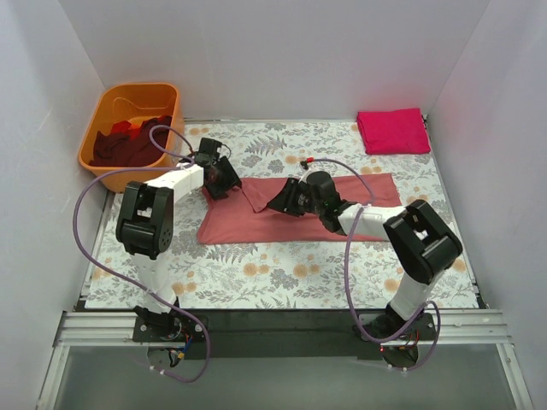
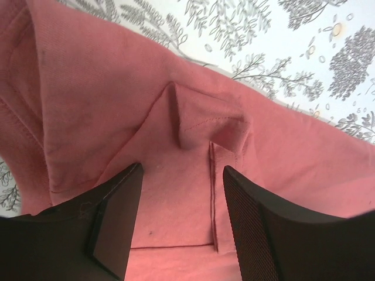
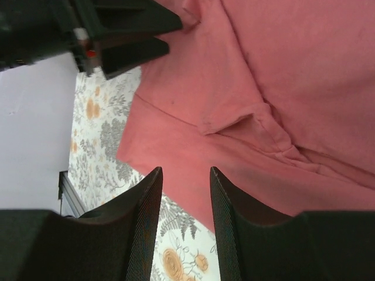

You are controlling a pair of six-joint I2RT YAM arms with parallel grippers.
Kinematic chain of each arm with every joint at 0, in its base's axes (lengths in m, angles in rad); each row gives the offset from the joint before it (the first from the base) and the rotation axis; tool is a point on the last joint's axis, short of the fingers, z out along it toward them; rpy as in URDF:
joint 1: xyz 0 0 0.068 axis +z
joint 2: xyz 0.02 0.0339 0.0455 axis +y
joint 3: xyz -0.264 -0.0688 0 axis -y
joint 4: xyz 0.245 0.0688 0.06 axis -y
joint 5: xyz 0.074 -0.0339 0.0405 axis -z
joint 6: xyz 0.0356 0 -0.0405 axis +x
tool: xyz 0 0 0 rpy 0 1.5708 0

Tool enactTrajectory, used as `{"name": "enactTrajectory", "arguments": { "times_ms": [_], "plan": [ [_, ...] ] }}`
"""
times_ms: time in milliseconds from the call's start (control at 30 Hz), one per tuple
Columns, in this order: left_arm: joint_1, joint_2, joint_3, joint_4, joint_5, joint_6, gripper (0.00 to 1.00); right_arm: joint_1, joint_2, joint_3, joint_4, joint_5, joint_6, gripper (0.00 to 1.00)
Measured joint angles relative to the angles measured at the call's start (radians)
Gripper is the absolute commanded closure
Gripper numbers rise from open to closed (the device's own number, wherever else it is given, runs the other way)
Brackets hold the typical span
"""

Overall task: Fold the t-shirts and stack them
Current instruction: Fold the tshirt

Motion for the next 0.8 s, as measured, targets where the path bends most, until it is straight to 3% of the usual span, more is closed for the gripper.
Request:
{"name": "enactTrajectory", "arguments": {
  "times_ms": [300, 800],
  "plan": [
    [0.0, 0.016, 0.024, 0.008, -0.011, 0.027, 0.48, 0.025, 0.18, 0.032, 0.074, 0.024, 0.087, 0.56],
    [0.0, 0.016, 0.024, 0.008, -0.011, 0.039, 0.48, 0.043, 0.267, 0.123, 0.153, 0.046, 0.153, 0.6]
  ]
}}
